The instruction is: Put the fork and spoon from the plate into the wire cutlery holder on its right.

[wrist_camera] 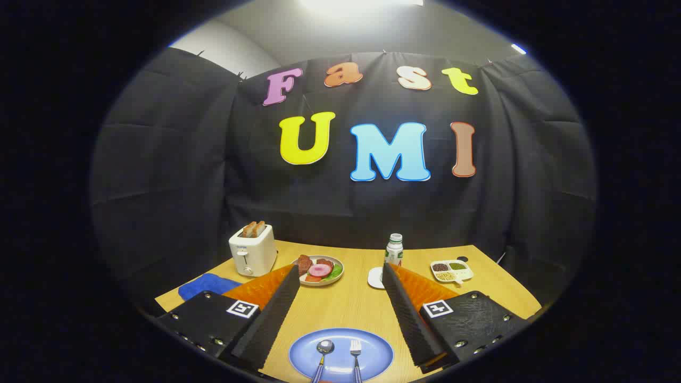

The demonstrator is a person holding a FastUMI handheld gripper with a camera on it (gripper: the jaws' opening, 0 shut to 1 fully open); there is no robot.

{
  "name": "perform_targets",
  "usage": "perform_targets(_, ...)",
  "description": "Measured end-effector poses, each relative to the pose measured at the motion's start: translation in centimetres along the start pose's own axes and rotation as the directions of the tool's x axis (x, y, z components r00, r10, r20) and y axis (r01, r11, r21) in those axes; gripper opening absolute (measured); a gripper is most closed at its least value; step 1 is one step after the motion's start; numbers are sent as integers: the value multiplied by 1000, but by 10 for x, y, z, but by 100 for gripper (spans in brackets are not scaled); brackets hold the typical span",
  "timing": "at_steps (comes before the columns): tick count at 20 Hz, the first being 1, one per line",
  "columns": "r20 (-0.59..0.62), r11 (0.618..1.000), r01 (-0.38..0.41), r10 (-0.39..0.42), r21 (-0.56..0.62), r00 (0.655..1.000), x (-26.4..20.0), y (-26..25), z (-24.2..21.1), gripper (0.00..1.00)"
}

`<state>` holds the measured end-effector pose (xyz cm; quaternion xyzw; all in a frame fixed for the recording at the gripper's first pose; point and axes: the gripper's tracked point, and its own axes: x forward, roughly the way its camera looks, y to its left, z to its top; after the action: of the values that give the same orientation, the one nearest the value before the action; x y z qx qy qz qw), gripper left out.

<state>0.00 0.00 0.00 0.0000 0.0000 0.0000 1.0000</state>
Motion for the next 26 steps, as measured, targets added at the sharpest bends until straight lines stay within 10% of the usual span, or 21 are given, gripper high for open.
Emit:
perform_targets(15,0,998,25,-25,64,1000,-18,-8,-11,96)
perform_targets(21,83,986,157,-161,50,984,-37,-47,4,96)
perform_targets(26,-243,984,174,-178,-39,954,-32,-56,-87,96)
